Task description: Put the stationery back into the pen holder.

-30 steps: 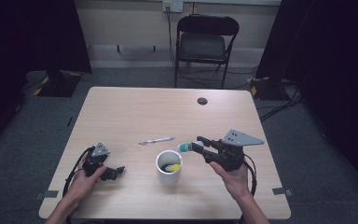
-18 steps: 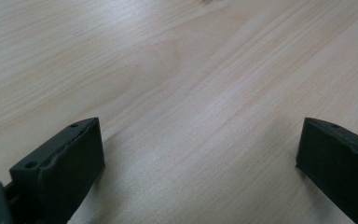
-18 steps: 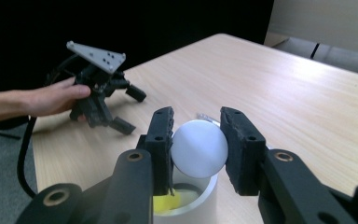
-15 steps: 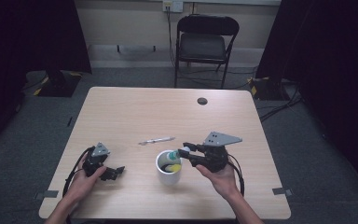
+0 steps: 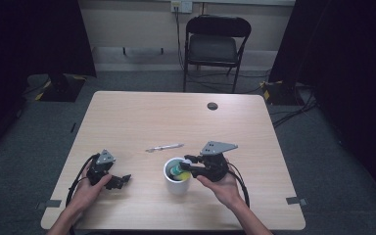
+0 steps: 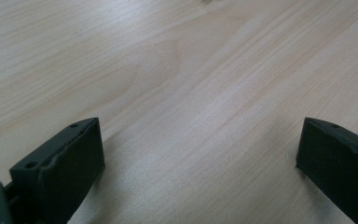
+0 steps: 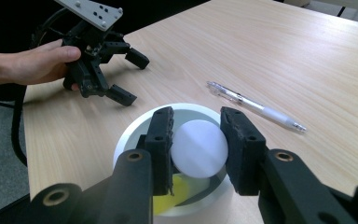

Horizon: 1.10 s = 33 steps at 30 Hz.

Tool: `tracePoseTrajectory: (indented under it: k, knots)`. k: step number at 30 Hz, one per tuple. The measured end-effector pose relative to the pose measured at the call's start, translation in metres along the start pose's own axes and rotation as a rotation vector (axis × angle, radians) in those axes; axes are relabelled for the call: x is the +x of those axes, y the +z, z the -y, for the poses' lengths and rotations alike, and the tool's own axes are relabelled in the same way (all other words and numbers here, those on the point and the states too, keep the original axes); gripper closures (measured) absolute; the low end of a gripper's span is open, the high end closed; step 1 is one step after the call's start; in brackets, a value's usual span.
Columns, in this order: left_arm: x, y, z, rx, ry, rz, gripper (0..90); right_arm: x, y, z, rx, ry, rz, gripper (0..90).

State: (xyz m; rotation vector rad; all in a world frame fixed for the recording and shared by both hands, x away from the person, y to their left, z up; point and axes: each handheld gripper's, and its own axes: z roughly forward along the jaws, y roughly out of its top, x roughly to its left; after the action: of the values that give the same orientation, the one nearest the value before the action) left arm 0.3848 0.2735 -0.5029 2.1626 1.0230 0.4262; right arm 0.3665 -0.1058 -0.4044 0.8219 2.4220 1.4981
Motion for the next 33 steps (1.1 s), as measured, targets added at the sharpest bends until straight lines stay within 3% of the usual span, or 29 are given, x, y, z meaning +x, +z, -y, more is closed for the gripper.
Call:
tracePoseTrajectory:
  k: [11, 33]
  knots:
    - [0.0, 0.0, 0.0, 0.0, 0.0, 0.0, 0.2, -0.005, 0.012, 0.003, 0.037, 0.015, 0.011, 65.4]
    - [0.0, 0.0, 0.0, -0.001, -0.001, 0.0, 0.2, -0.007, 0.018, 0.002, 0.017, 0.019, -0.004, 65.2]
